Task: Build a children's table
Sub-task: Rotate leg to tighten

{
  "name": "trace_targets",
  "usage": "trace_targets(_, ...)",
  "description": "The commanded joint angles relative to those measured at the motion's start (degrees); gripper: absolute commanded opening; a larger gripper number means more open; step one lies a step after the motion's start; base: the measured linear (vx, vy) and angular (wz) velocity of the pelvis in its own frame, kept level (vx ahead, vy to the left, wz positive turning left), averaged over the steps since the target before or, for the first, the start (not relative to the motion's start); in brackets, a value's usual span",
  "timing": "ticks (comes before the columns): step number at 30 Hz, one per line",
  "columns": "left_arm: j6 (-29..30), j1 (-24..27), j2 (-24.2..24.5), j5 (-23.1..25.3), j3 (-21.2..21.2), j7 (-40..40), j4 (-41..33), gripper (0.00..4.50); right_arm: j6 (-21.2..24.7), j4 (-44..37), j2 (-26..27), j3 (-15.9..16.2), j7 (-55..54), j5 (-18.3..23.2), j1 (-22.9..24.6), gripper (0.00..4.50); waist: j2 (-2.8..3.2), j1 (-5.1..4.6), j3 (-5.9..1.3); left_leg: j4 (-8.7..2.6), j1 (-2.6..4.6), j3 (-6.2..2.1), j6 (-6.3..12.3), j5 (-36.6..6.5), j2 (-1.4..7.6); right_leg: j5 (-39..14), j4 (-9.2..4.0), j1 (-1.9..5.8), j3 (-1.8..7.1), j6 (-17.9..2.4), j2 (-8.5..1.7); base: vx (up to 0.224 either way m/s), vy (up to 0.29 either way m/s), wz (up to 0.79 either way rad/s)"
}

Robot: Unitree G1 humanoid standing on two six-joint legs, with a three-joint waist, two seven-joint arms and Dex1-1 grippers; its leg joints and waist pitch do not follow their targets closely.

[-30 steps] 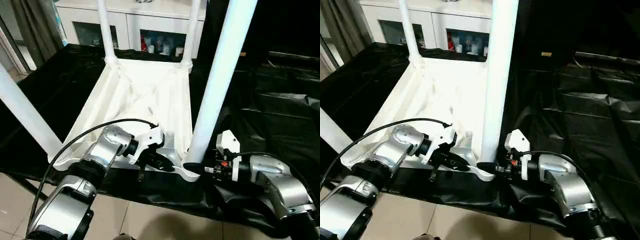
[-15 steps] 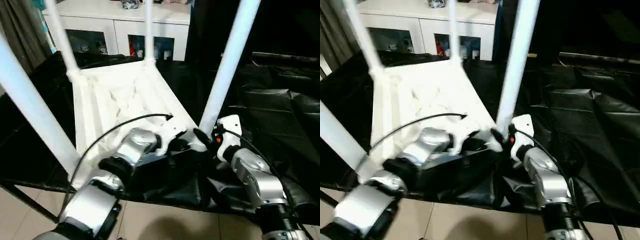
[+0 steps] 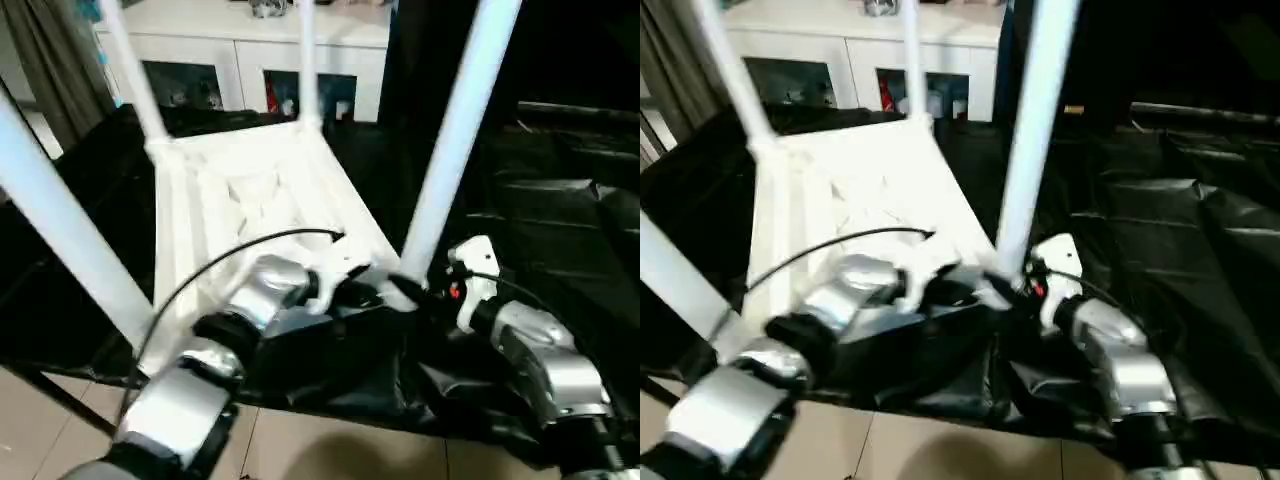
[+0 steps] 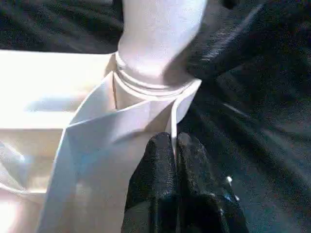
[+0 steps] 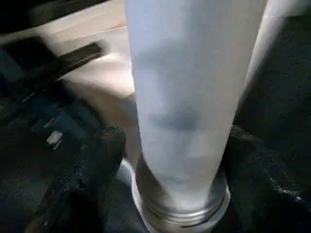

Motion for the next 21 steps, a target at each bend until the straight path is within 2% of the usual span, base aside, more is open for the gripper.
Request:
trace_targets(1,1.8,2.7,0.6,-1.9,-2.8,-9.5,-2.1,0.00,0.3,-2.8,-2.2,2.2,6.8,1.8,0.4,3.19,-1.07,0.64,-2.01,-3.12,1.08,-0.82,4.44,-13.7,2.65,-6.0,-4.20,1.14,1.51,-13.7,-2.87,0.000,0.000,0.00)
trace_targets(3,2.1,3.0,1.1,-1.9,-3.1,-10.5,-2.5,0.00,0.0,-3.2,-3.0,2.5,7.9,2.0,0.6,3.19,-1.08,0.72,-1.97,-3.10,1.08,-0.75,4.41,-13.8,2.67,-5.8,-4.18,1.05,1.58,-13.9,-2.88,0.000,0.000,0.00)
trace_targets(5,3.1,3.3,2.1,-1.7,-3.5,-12.2,-3.1,0.00,-1.0,-3.4,-3.7,2.7,9.3,1.9,0.8,3.19,-1.17,1.37,-2.19,-3.05,1.10,-0.75,4.22,-12.5,2.79,-3.4,-3.71,1.12,1.53,-14.3,-2.95,0.000,0.000,0.00)
trace_targets(6,3.3,3.5,2.6,-1.7,-3.4,-12.9,-3.2,0.00,-1.1,-3.6,-4.3,2.9,10.6,2.0,0.9,3.19,-1.38,1.46,-2.15,-3.04,1.09,-0.69,4.35,-12.2,2.74,-2.6,-3.70,1.04,1.52,-14.5,-2.95,0.000,0.000,0.00)
trace_targets(8,4.2,3.9,3.5,-1.9,-3.1,-14.2,-4.0,0.00,-0.5,-4.1,-5.4,3.7,13.5,2.8,1.4,3.19,-1.61,1.53,-2.05,-3.07,0.81,-0.74,4.59,-12.5,2.69,-3.1,-3.75,1.28,1.46,-14.4,-3.14,0.000,0.000,0.00)
trace_targets(9,4.5,4.1,3.8,-2.0,-3.0,-14.4,-4.7,0.00,0.3,-4.4,-6.0,4.3,15.3,3.5,1.6,3.19,-1.50,1.56,-2.05,-3.05,0.81,-0.78,4.53,-12.6,2.69,-3.3,-3.68,1.27,1.42,-14.4,-3.14,0.000,0.000,0.00)
trace_targets(10,4.4,4.2,3.9,-2.0,-2.9,-14.2,-4.8,0.00,0.8,-4.6,-6.2,4.6,15.8,3.7,1.7,2.94,-1.58,1.53,-1.96,-3.11,0.71,-0.79,4.51,-12.8,2.72,-3.6,-3.75,1.29,1.45,-14.4,-3.20,0.000,0.000,0.00)
trace_targets(14,5.1,4.8,4.3,-2.2,-2.9,-14.4,-6.4,0.00,1.6,-4.3,-5.8,5.2,16.2,3.7,1.4,2.81,-1.56,1.49,-2.03,-3.01,0.73,-0.78,4.34,-11.9,2.58,-3.2,-3.67,1.27,1.43,-14.4,-3.17,0.000,0.000,0.00)
trace_targets(16,5.3,4.9,4.4,-2.1,-2.9,-14.5,-6.9,0.00,1.2,-3.7,-5.2,5.2,15.6,3.3,1.0,2.52,-1.59,1.47,-2.10,-2.92,0.68,-0.78,4.41,-11.2,2.57,-2.1,-3.52,1.30,1.42,-14.6,-3.14,0.000,0.000,0.00)
trace_targets(17,5.4,5.1,4.5,-2.0,-2.9,-14.5,-7.2,0.00,1.3,-3.4,-4.9,5.1,15.3,3.6,0.8,2.44,-1.39,1.48,-2.18,-2.87,0.72,-0.80,4.46,-10.8,2.56,-1.2,-3.40,1.29,1.38,-14.8,-3.11,0.000,0.000,0.00)
trace_targets(21,5.9,5.4,4.6,-2.0,-2.9,-14.6,-8.1,0.00,1.8,-3.6,-4.4,5.0,15.2,4.3,1.2,2.19,-1.52,1.38,-2.15,-2.77,0.66,-0.74,4.80,-10.6,2.50,-0.3,-3.33,1.33,1.34,-15.1,-3.00,0.000,0.000,0.00)
